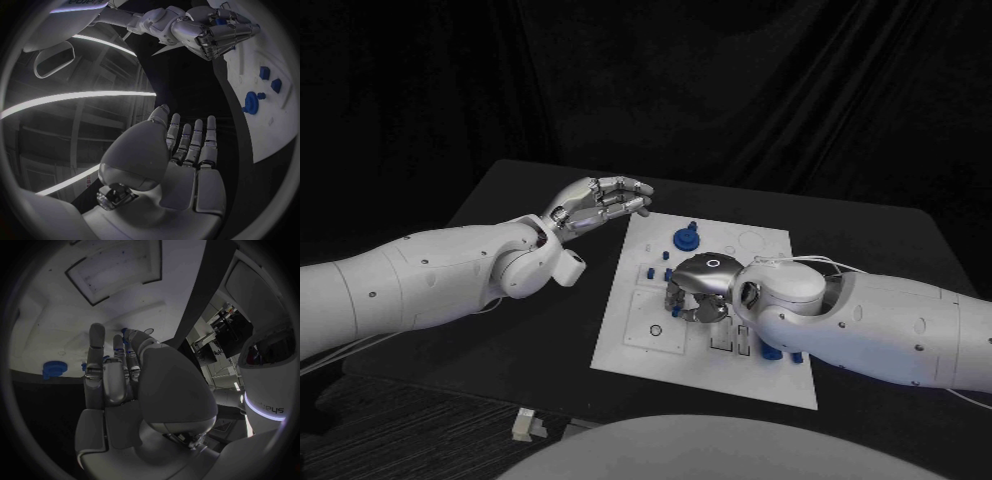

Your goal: Assemble the parts on the task board

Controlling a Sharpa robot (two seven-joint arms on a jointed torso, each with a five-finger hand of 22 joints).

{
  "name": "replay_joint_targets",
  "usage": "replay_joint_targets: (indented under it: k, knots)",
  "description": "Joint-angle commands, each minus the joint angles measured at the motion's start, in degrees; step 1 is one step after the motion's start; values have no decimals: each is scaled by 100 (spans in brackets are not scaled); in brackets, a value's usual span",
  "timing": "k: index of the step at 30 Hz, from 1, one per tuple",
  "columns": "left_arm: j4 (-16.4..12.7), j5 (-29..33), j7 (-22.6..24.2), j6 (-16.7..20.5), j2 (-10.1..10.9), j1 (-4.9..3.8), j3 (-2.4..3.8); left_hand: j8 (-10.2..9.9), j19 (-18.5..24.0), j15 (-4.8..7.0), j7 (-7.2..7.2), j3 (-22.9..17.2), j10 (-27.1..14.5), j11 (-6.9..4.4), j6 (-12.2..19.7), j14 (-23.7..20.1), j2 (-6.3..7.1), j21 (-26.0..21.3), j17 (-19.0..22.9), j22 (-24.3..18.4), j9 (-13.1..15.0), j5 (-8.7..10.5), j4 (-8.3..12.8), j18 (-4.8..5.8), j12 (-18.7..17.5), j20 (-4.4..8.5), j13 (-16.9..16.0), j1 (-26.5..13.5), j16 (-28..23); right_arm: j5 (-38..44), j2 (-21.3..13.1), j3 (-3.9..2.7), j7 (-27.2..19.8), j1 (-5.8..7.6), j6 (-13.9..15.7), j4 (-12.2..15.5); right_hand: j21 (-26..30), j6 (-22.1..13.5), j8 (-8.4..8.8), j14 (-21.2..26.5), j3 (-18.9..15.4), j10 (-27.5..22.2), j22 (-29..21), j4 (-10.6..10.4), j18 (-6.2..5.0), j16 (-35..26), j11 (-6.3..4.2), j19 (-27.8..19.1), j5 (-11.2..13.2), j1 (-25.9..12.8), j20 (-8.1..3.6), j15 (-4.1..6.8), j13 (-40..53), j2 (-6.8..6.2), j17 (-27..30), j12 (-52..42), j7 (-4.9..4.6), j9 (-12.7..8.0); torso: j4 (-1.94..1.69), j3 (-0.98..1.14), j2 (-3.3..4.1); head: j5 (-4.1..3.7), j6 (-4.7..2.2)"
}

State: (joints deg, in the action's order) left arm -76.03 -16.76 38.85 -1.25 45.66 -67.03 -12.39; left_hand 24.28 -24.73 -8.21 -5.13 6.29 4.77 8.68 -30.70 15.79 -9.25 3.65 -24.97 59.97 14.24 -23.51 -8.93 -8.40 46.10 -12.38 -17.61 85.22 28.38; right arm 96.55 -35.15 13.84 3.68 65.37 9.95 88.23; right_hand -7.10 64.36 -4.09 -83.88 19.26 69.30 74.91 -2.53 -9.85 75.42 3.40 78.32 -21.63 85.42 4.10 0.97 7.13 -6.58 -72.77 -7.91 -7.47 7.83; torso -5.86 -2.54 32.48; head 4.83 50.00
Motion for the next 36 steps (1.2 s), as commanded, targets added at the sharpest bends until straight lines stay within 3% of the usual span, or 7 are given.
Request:
replay_joint_targets:
  k: [1, 13, 18, 19, 22, 29, 36]
  knots:
    - [-9, 6, 339, -80, -17, 9, 6, 34, -9, -13, 11, -34, -30, -1, 36, 42, -3, 5, -8, -9, 2, -4, 2, 27, -18, -50, 7, 48, -24, 34, 6, -3, 107, -22, -67, 1, -36, -49, 32, -168, -9, 13, 147, 41, -28, 16, 34, 33, -28, 38, -14, 23, 6, -28, 3, 37, -13, -11, 9, -2, -7, 9, 0]
    - [8, 6, 314, -115, -39, 16, 6, 49, -68, -37, 10, -55, -27, 9, 28, 105, -20, 16, -20, -41, 7, -14, 21, 7, -11, -95, 31, 76, -30, 241, -1, -2, 96, -44, -135, 19, -50, -199, 48, -146, -41, -92, 143, 25, -9, 22, 86, -12, 110, -24, 14, -25, 14, -43, 1, 73, -65, -60, 6, 4, -5, 13, 0]
    - [13, 6, 302, -126, -40, 20, 6, 52, -95, -49, 5, -63, -26, 6, 31, 132, -24, 20, -25, -54, 8, -17, 30, -2, -9, -112, 40, 86, -31, 287, -19, -2, 113, -50, -185, 23, -21, -633, 64, -79, -98, -494, 124, -31, -4, -30, 146, -87, 297, -143, 56, -73, 8, -127, 65, 167, -82, -170, 9, 2, -7, 21, 0]
    - [14, 6, 300, -128, -40, 20, 6, 52, -100, -52, 5, -64, -26, 6, 31, 138, -23, 21, -26, -56, 8, -16, 32, -4, -9, -115, 42, 87, -31, 293, -24, -2, 119, -51, -176, 24, -7, -805, 61, -67, -122, -677, 118, -49, -23, -14, 157, -103, 310, -185, 52, -41, 9, -169, 51, 198, 21, -208, 10, 1, -6, 21, 0]
    - [19, 6, 295, -133, -41, 23, 6, 53, -111, -56, 3, -65, -26, 4, 33, 149, -23, 23, -27, -60, 8, -16, 35, -8, -8, -122, 45, 89, -31, 364, -41, -2, 148, -55, -103, 29, 23, -1021, 49, -52, -194, -1017, 104, -86, -39, 20, 198, -117, 432, -260, 53, -13, 29, -213, 22, 215, 45, -252, 10, 3, -5, 10, 0]
    - [31, 6, 282, -136, -42, 27, 6, 53, -130, -56, -1, -71, -26, 3, 37, 162, -19, 26, -29, -68, 8, -31, 47, -15, -7, -132, 52, 100, -35, 502, -100, -2, 215, -59, 234, 49, 212, -1770, 38, 60, -650, -1852, 7, -141, -44, -23, 231, -149, 888, -315, 96, -30, 200, -147, 109, -15, 394, -375, 2, 4, -8, -9, 0]
    - [29, 6, 267, -134, -22, 30, 6, 53, -139, -56, -2, -74, -26, 5, 39, 167, -18, 27, -30, -72, 7, -37, 54, -18, -7, -137, 55, 106, -38, 532, -336, -6, 242, -18, 916, 207, 264, -1762, 7, 83, -781, -2027, -18, -179, -46, -27, 233, -144, 950, -286, 108, -38, 265, -101, 129, -158, 400, -357, 11, -4, -17, -25, 0]
